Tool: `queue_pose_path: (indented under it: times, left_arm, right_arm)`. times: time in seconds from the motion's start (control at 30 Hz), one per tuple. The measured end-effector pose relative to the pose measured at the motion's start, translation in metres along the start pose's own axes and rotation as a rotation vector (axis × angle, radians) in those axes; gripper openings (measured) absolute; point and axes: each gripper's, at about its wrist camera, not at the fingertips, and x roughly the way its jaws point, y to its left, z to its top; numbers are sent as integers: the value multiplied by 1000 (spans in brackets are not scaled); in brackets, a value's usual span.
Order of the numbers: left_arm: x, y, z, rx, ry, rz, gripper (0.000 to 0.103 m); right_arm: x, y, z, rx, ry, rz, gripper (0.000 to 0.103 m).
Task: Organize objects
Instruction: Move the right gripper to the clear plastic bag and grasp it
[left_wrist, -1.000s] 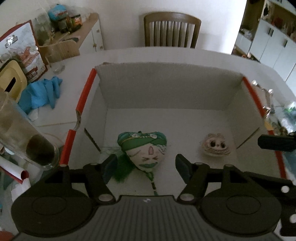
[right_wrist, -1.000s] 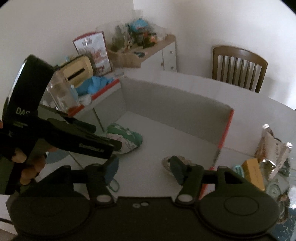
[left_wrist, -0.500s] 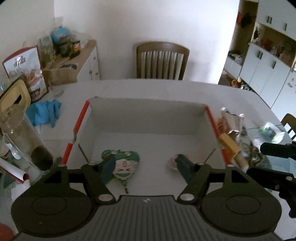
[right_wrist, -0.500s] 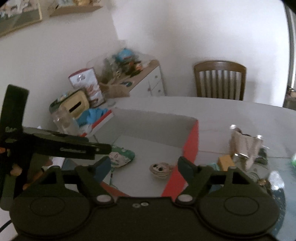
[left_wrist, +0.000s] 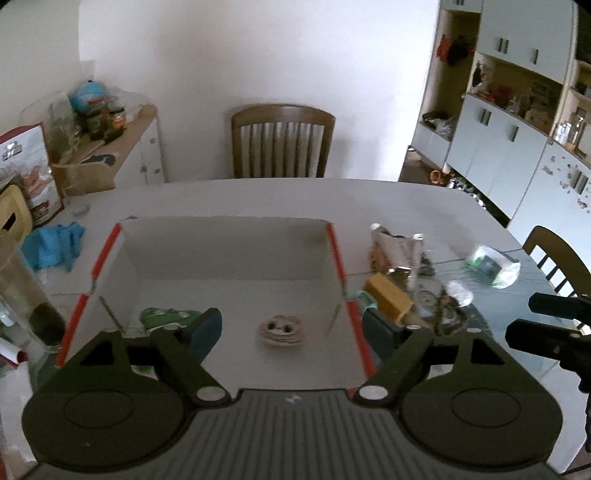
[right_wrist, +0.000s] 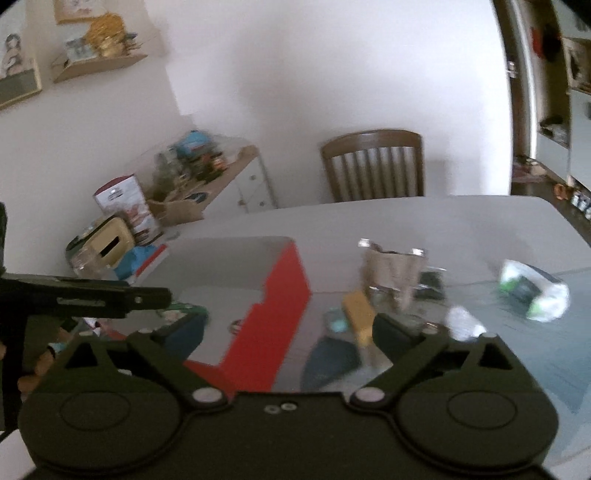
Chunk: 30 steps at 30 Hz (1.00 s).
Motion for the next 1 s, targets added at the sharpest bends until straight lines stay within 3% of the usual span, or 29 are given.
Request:
queue_pose_path:
  times: [0.5, 1.0]
  left_arm:
    - [25, -96, -7, 45, -5, -89, 86]
    - [82, -193, -21, 107, 52, -124, 86]
  right_arm:
    - [-45, -105, -12, 50, -19, -182, 100]
    - [-36, -205, -3, 51, 20, -246, 99]
